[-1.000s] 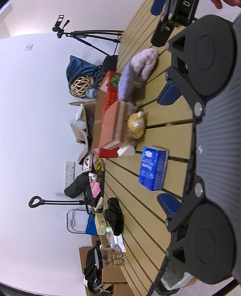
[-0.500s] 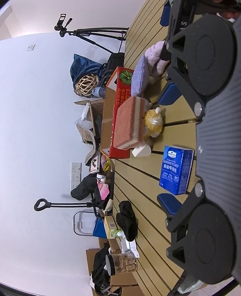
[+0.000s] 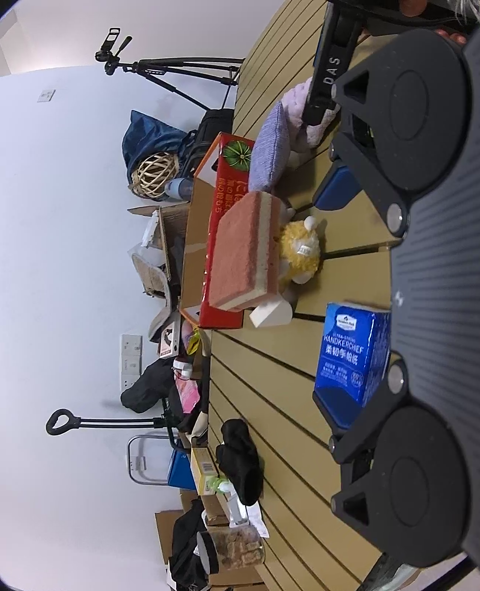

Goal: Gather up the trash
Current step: 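Grasp the lavender fluffy towel with the right gripper, then lift the lavender towel with the right gripper while the left gripper grasps the yellow-white plush toy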

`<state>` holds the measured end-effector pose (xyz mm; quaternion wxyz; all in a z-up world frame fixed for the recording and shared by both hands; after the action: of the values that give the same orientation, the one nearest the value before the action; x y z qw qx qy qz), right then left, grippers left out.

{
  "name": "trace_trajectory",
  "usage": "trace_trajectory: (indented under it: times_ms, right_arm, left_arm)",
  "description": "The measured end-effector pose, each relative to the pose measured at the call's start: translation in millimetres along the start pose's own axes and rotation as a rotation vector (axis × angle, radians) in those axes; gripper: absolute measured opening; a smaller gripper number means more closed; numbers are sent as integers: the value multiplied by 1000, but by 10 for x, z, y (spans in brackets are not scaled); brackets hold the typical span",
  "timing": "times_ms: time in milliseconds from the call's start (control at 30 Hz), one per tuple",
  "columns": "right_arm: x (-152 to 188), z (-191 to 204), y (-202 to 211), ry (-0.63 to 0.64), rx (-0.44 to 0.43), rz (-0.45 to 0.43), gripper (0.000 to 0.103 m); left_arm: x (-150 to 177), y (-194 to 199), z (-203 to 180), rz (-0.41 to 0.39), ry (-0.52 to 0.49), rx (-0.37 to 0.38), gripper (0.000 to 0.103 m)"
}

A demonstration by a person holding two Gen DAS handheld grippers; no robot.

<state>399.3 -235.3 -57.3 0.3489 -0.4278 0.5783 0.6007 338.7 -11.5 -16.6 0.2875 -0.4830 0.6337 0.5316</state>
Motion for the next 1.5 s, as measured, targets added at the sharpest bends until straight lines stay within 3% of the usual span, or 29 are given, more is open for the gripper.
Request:
trace_trajectory:
  times_ms: [100, 267, 367, 433, 533, 633, 1033, 1200, 1500]
  right_arm:
    - [-9, -12, -55, -11, -2, 16, 76]
    - [-7, -54, -118, -31, -2, 43, 51]
    - [-10, -55, -124, -32, -13, 49, 48]
    - [-10, -43, -124, -23, -17, 50, 38]
    - [-20, -57, -84, -34, -28, 25, 23]
    - [-52, -101, -25, -48, -25, -6, 18]
    - [-153, -509, 227, -158, 34, -129, 15]
    - [-127, -754, 261, -226, 91, -140, 15]
    - [-101, -846, 240, -249, 105, -137, 15]
  left_arm:
    - [30, -34, -22, 6, -14, -6, 103]
    - [68, -56, -57, 15, -36, -11, 103]
    - [55, -49, -104, -6, -65, -20, 103]
    - [31, -67, -141, -5, -71, -20, 103]
    - [12, -143, -216, 14, -73, -19, 103]
    - [30, -253, -300, 45, -70, -17, 103]
    - [-44, -709, -608, 124, -41, -92, 103]
    - [-61, -812, -716, 132, -75, -115, 103]
    - [-138, -1102, -782, 167, -51, -182, 100]
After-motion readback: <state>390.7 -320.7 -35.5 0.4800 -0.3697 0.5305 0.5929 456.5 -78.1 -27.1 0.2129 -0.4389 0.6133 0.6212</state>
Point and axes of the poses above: each gripper's, at about its wrist camera, not at the fingertips, and y roughly against the way its jaws point, z to its left, x to its underside, the point moved 1 cm from there along -y, roughly the way its jaws point, and after that the axes turned 14 degrees about y, right-handed, at the moved point
